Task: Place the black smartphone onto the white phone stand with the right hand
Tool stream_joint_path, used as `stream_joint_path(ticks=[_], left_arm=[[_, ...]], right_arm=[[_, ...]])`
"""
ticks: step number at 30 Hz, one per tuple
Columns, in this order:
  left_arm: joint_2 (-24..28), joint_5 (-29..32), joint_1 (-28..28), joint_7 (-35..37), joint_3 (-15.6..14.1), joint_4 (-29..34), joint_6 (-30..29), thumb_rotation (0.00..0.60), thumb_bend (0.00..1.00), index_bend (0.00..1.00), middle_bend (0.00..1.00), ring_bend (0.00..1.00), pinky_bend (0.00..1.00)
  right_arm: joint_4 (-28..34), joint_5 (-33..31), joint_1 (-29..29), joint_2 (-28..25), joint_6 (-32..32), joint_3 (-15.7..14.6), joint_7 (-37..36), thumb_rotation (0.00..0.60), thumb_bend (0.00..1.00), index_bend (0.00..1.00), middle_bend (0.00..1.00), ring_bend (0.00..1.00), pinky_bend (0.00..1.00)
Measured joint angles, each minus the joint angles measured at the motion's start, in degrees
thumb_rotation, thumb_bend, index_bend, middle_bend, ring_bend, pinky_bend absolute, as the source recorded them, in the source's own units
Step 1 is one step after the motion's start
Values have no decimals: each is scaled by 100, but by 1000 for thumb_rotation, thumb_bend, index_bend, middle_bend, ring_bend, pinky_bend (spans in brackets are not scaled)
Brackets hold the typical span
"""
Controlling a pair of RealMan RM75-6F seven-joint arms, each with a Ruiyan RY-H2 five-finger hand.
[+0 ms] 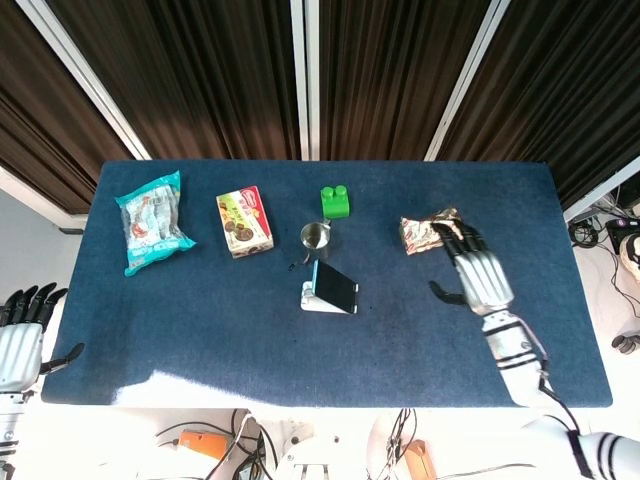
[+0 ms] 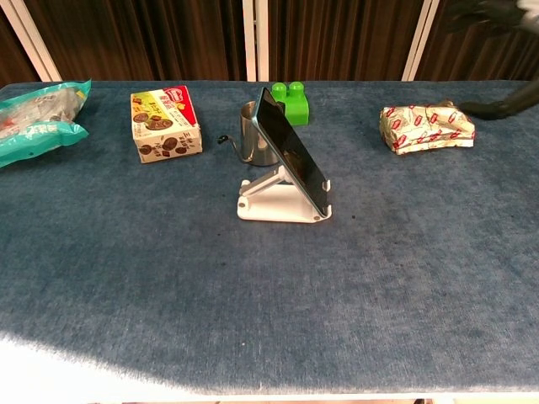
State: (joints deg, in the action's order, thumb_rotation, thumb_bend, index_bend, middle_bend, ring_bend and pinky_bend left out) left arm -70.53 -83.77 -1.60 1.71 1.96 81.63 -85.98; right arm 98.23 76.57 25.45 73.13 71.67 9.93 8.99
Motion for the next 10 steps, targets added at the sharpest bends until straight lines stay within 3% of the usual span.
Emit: stream_joint_path(ticks=[4,10], left_arm=[[16,-11,17,0,-10,26,-21,600,119,137,75,6,0],[-1,2,26,16,-14,57,-11,600,118,137,75,7,0]], right_arm=[[287,119,-631,-757,514,-292,-142,600,419,45,98,0,28],[266,406,-1341,-1179,1078,-687,-920,600,419,42,95,0,22]])
